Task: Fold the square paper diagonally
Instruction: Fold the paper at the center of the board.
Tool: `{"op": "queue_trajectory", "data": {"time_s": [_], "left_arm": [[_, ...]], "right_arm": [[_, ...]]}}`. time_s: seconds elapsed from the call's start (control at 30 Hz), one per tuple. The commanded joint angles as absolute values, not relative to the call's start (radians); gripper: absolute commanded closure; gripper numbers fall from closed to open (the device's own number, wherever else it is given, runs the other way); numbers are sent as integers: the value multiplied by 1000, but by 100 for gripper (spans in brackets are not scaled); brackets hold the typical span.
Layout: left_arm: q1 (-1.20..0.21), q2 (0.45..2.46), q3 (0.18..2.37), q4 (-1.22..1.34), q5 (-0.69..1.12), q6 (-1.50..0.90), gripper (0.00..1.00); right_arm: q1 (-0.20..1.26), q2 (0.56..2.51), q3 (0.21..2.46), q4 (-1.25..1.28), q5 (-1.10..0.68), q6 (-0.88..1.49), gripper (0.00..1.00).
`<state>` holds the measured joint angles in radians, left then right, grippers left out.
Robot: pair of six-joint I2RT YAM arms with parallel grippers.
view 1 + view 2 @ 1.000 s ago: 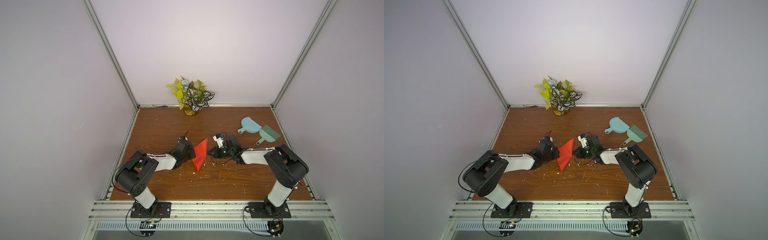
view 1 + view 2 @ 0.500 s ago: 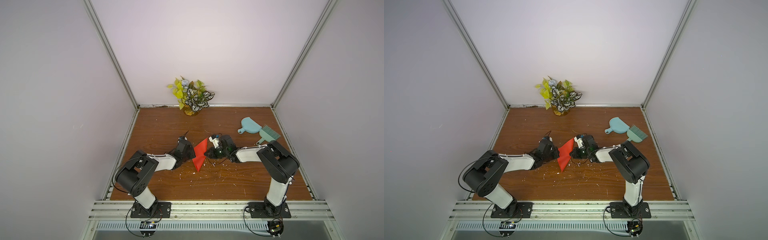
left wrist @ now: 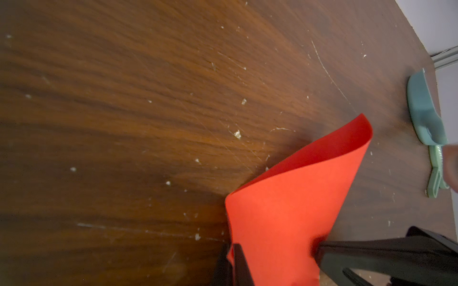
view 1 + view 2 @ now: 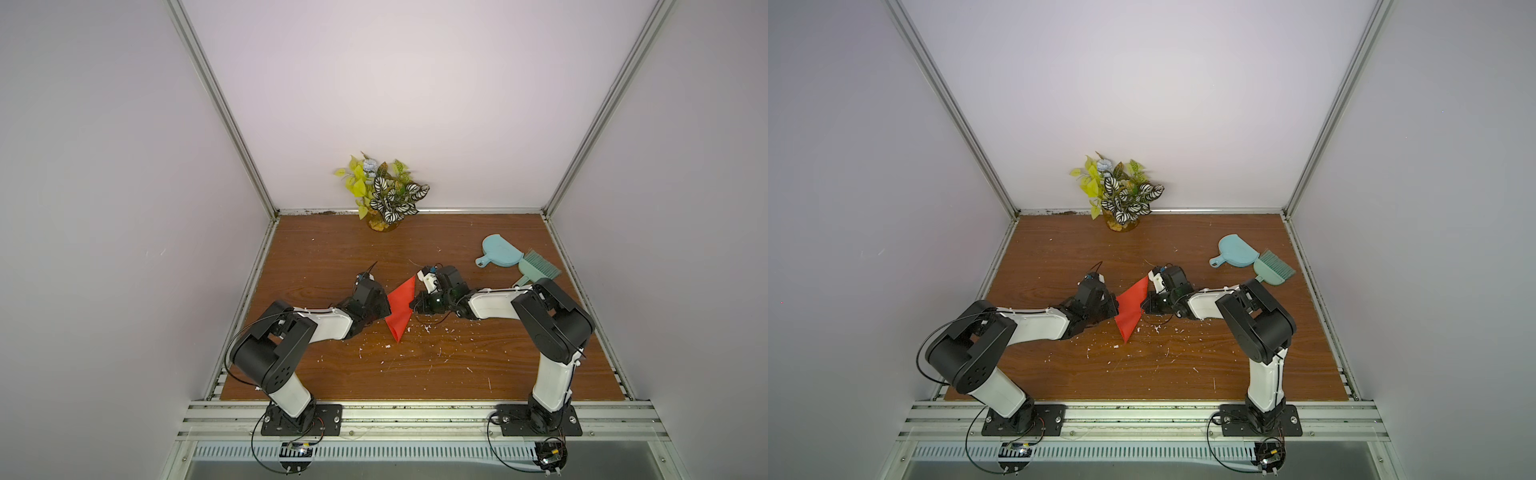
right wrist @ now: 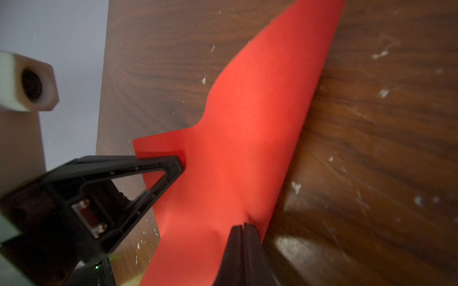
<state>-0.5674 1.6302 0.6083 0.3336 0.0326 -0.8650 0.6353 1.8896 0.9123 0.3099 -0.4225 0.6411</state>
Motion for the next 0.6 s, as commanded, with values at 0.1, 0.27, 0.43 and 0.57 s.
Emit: {"op": "queue_trajectory", "data": {"time_s": [0.1, 0.27, 0.43, 0.57], "left_arm": [[-567, 1639, 598, 333, 18, -869, 99], [-568, 1641, 598, 335, 22, -868, 99], [-567, 1643, 600, 336, 21, -867, 99], [-568, 1645, 603, 337, 23, -867, 99]], "right_arm": [[602, 1950, 977, 257, -384, 592, 96], [581, 1977, 1015, 273, -407, 585, 96], [581, 1965, 1026, 318, -479, 562, 95], [584, 1941, 1004, 368, -534, 574, 95]]}}
